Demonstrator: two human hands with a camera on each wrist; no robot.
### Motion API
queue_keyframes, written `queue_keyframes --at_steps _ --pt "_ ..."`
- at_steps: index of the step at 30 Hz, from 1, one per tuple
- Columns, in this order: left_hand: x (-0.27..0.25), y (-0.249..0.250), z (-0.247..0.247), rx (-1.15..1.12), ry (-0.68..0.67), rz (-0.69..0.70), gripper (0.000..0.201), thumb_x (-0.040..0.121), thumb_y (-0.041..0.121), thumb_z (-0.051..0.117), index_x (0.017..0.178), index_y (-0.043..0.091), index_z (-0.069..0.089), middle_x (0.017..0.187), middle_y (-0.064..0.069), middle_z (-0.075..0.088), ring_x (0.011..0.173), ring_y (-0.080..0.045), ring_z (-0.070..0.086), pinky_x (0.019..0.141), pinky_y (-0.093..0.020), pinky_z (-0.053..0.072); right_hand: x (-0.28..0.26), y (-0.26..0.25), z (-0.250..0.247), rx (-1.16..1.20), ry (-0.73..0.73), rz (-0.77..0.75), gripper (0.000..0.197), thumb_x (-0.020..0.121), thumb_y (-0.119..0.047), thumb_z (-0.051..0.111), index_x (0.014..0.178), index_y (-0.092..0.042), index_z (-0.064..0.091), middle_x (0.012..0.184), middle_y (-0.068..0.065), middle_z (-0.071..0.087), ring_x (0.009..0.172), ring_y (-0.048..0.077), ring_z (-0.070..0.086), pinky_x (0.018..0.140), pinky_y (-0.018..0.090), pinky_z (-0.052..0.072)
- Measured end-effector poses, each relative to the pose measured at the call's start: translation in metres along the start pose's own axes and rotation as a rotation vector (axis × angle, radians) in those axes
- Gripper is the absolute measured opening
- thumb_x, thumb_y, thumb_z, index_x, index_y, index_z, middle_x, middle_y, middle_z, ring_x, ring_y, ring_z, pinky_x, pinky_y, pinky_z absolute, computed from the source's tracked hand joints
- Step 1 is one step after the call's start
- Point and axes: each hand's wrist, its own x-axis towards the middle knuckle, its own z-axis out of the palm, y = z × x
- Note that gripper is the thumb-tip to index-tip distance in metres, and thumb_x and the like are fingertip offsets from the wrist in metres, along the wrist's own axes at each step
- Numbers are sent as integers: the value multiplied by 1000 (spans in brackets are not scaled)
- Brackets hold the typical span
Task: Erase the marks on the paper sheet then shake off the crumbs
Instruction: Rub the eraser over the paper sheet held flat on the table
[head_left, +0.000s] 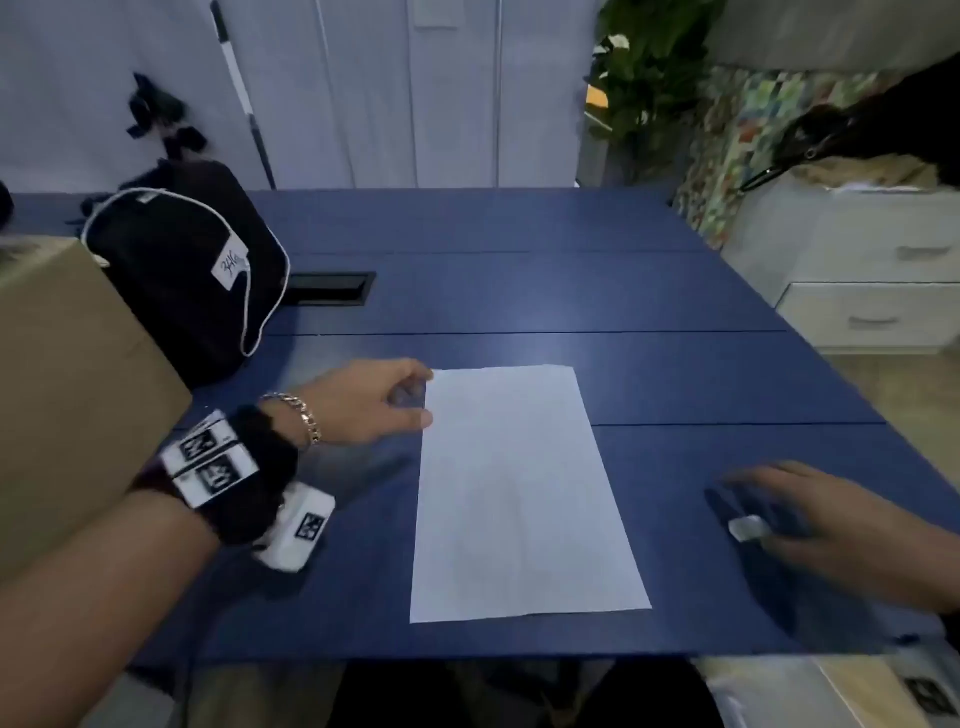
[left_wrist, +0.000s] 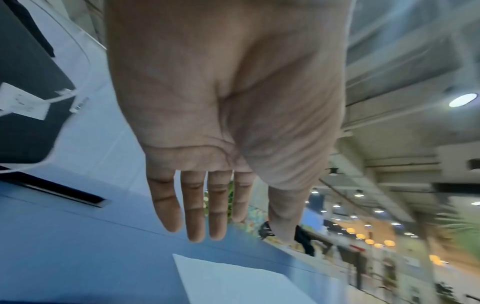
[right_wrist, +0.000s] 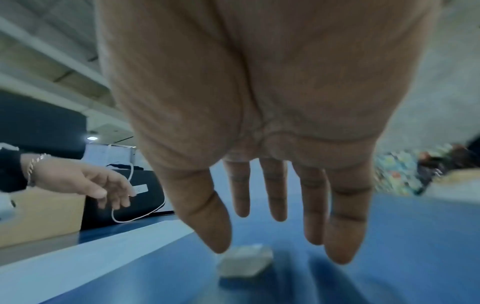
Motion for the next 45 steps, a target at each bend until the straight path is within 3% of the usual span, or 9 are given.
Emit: queue_keyframes --at_steps 10,13,16,21,25,32,36,40,45 --pt "62 -8 30 223 -174 -84 105 88 45 80 167 19 17 174 2 21 156 -20 29 119 -27 24 -2 -39 -17 2 43 103 24 95 -58 61 83 -37 64 82 -17 68 74 3 64 66 26 52" --pt "68 -14 31 205 -235 -86 104 86 49 80 167 24 19 164 3 40 144 -24 45 113 -30 34 12 -77 -27 89 59 2 17 95 -53 66 95 -36 72 85 -21 73 81 -2 68 74 24 56" --pt "61 -13 34 313 -226 -50 104 68 82 62 152 25 42 138 3 60 121 -26 57 105 -39 41 40 -126 -23 132 30 -165 15 100 -41 65 110 -35 75 96 -21 73 89 -2 67 79 19 55" --pt "26 -11 47 489 -188 -10 112 63 97 27 148 25 43 130 3 55 122 -25 55 109 -52 38 84 -174 17 83 -39 -331 30 102 -23 60 129 -29 72 118 -11 64 93 0 54 92 20 47" --pt "-8 -12 54 492 -146 -23 101 79 93 43 152 23 38 123 3 50 117 -24 53 108 -49 40 78 -177 25 111 -64 -342 25 97 -23 68 120 -31 74 109 -11 67 90 2 58 86 15 48" --pt "-34 -12 58 386 -155 -82 106 70 96 54 151 29 41 138 4 42 124 -23 45 107 -42 41 62 -169 17 102 -213 -357 16 95 -36 74 111 -36 74 104 -21 71 99 0 67 89 23 53" --pt "-36 -19 62 330 -258 -246 122 59 107 44 161 55 1 175 0 -2 159 -31 8 125 -55 19 81 -175 -4 42 -343 -415 14 95 -31 73 107 -38 71 96 -22 70 95 1 66 85 21 54" --pt "-32 -27 64 270 -338 -344 126 47 112 45 149 71 -17 171 5 -28 159 -39 -16 123 -71 1 131 -199 -16 24 -260 -418 20 93 -34 77 112 -36 73 96 -21 71 91 2 69 81 16 53" --pt "-28 -27 61 248 -374 -384 127 44 111 51 142 77 -22 166 7 -39 156 -41 -26 118 -77 -5 192 -240 -1 -37 -109 -451 25 93 -32 74 117 -24 75 101 -8 75 93 15 67 86 31 54"
